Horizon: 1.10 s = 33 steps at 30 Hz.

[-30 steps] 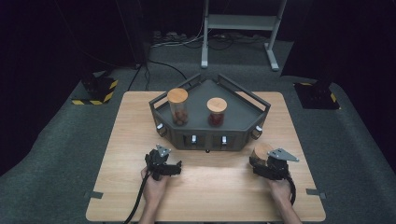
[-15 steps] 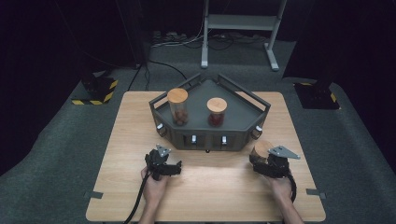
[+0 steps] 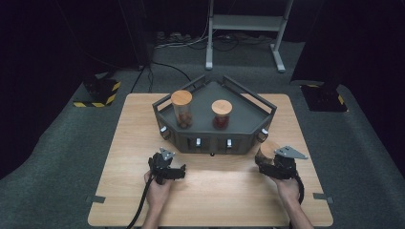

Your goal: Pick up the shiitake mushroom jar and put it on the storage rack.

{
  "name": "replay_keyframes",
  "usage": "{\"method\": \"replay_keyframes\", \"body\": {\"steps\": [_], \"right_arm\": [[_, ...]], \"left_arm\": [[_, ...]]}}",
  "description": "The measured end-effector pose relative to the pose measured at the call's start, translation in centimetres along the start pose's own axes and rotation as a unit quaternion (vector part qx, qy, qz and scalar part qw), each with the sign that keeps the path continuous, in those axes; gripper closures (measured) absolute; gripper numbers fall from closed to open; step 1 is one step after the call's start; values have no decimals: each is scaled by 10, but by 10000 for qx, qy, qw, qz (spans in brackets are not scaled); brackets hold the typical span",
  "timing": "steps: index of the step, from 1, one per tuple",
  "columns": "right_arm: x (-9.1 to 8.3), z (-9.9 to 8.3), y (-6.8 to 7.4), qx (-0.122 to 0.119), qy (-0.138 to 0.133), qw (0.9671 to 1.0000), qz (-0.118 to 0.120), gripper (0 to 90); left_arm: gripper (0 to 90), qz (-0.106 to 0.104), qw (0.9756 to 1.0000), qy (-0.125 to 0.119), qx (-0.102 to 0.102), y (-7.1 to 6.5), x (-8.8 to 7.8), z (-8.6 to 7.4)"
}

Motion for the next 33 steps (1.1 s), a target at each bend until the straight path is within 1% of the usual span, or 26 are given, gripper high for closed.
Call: {"method": "replay_keyframes", "body": {"steps": [2, 3, 4, 5, 6, 8, 15, 16, 23, 30, 31, 33], "right_arm": [[-1, 3, 0, -23, 2, 10000, 8, 252], [-1, 3, 0, -28, 0, 10000, 10, 252], [-1, 4, 0, -35, 2, 10000, 12, 252], [-2, 6, 1, -50, 2, 10000, 27, 253], [-2, 7, 1, -57, 6, 10000, 34, 252], [-3, 11, 1, -88, -17, 10000, 43, 253], [-7, 21, 2, -109, -50, 9999, 66, 253], [-7, 23, 2, -116, -65, 9999, 76, 253], [-10, 33, 3, -155, -164, 9997, 127, 253], [-12, 41, 4, -186, -182, 9995, 183, 253], [-13, 44, 4, -181, -208, 9994, 197, 253], [-15, 47, 4, -186, -227, 9994, 208, 253]], "left_arm": [[41, 0, 10000, -23, -20, 0, 0, 0], [41, 0, 10000, 5, 4, 0, 0, 0], [41, -1, 10000, -24, -22, 0, 0, 0], [41, -1, 10000, 5, 2, 0, 0, 0], [41, 0, 10000, -37, -35, 0, 0, 0], [41, -1, 10000, 5, 2, 0, 0, 0], [41, -2, 10000, -24, -24, 0, 0, 0], [41, -3, 10000, 3, -1, 0, 0, 0], [41, -3, 10000, 2, -2, 0, 0, 0], [41, -4, 10000, 4, -1, 0, 0, 0], [41, -3, 10000, -25, -24, 0, 0, 0], [41, -4, 10000, 4, -1, 0, 0, 0]]}}
Point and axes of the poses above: each handheld gripper's, and its own axes: x roughly forward along the jaws, z roughly out of its top, y roughly to its left, the point moved 5 cm from there along x, roughly forward along the jaws, and after that the axes turned 5 degrees about -z, right-handed, at the moved point
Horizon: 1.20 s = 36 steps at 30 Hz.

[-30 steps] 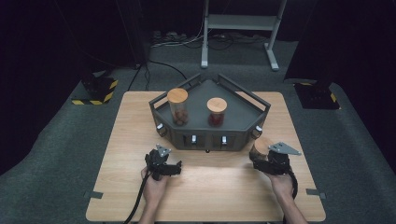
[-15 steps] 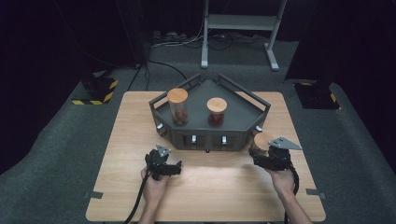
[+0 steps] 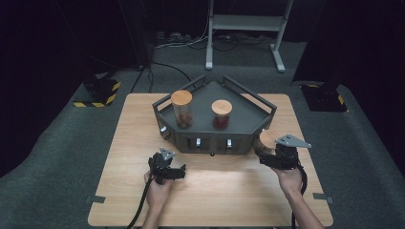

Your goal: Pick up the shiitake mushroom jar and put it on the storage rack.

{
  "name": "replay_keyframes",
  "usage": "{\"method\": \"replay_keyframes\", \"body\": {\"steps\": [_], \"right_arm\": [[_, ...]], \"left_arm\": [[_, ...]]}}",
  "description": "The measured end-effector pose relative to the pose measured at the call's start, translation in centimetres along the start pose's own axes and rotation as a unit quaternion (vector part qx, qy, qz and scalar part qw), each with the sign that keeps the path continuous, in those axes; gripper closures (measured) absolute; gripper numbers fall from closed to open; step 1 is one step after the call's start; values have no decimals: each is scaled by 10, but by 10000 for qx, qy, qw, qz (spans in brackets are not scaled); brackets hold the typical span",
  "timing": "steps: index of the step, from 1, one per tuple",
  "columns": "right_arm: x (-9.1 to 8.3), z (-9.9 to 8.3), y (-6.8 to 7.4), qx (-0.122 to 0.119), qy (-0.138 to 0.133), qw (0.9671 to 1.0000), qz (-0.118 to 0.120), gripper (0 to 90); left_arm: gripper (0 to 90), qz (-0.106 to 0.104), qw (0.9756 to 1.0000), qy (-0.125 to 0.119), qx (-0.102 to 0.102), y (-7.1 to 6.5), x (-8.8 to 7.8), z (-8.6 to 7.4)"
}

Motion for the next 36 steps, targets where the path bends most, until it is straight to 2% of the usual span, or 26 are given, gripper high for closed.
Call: {"method": "replay_keyframes", "body": {"steps": [25, 36], "right_arm": [[-6, 32, 2, -140, -157, 9998, 71, 253], [-6, 45, 4, -166, -174, 9996, 173, 253]], "left_arm": [[41, -3, 10000, 3, 3, 0, 0, 0], [41, -3, 10000, 1, 1, 0, 0, 0]]}}
Point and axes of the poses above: each handheld gripper's, and its own axes: x roughly forward along the jaws, z roughly out of its top, y roughly to its left, the point moved 5 cm from there along x, roughly forward along the jaws, and after that the axes turned 5 degrees about -z, right-handed, at the moved point
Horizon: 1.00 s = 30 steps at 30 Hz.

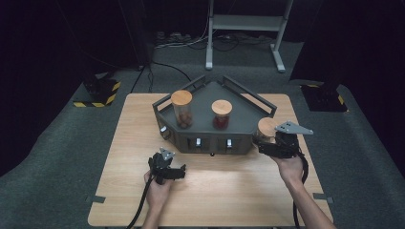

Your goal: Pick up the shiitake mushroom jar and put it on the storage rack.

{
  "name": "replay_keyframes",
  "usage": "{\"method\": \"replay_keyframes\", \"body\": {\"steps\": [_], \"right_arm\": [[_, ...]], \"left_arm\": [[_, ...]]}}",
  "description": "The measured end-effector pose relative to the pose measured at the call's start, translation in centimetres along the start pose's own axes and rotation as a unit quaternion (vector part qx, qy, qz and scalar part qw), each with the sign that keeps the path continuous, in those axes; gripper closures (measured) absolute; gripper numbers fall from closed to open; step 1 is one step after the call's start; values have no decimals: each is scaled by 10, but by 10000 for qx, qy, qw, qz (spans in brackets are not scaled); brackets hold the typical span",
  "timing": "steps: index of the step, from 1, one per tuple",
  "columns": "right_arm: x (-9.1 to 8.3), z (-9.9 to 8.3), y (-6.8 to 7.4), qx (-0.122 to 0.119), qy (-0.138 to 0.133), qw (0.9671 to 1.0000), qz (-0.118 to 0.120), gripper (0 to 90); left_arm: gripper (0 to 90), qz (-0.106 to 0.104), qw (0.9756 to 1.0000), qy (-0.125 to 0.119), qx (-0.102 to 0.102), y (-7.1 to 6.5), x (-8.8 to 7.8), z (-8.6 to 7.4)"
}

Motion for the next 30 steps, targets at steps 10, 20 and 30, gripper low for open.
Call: {"method": "replay_keyframes", "body": {"steps": [10, 20, 30], "right_arm": [[-1, 14, 1, -41, -20, 10000, 59, 253], [1, 26, 2, -93, -3, 9999, 65, 253], [7, 36, -1, -14, 8, 9999, 112, 253]], "left_arm": [[41, 0, 10000, 6, 6, 0, 0, 0], [40, 0, 10000, 1, 1, 0, 0, 0], [40, -1, 10000, 1, 1, 0, 0, 0]]}}
Point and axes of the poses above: each handheld gripper's, and its own axes: x roughly forward along the jaws, z roughly out of its top, y roughly to its left, the point moved 5 cm from there along x, roughly forward along the jaws, and after that the axes turned 5 degrees about -z, right-handed, at the moved point
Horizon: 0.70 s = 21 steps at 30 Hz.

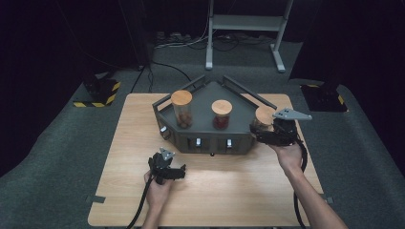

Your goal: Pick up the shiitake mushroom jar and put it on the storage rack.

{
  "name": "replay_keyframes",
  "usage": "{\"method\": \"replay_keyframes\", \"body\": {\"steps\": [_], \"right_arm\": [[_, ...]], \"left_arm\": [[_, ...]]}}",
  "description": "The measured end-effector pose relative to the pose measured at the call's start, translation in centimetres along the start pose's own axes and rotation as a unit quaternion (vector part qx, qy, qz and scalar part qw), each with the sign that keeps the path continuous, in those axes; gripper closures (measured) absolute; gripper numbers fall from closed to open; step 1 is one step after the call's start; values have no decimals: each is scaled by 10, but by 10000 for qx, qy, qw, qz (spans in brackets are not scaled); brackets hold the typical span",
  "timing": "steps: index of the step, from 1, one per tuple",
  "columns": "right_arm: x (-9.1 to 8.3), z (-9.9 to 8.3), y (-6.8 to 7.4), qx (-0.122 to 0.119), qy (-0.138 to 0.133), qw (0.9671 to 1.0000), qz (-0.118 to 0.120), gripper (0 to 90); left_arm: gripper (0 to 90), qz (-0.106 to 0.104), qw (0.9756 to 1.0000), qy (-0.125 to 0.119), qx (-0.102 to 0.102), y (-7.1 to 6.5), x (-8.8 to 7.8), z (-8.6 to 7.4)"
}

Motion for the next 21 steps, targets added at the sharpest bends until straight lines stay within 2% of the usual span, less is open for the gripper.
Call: {"method": "replay_keyframes", "body": {"steps": [13, 21], "right_arm": [[3, 7, -4, 82, -29, 10000, 10, 253], [12, 12, -7, 145, 10, 9999, -2, 253]], "left_arm": [[39, -1, 10000, 1, 1, 0, 0, 0], [37, -7, 10000, 4, 5, 0, 0, 0]]}}
Point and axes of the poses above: each handheld gripper's, and its own axes: x roughly forward along the jaws, z roughly out of its top, y roughly to its left, the point moved 5 cm from there along x, roughly forward along the jaws, and after that the axes turned 5 degrees about -z, right-handed, at the moved point
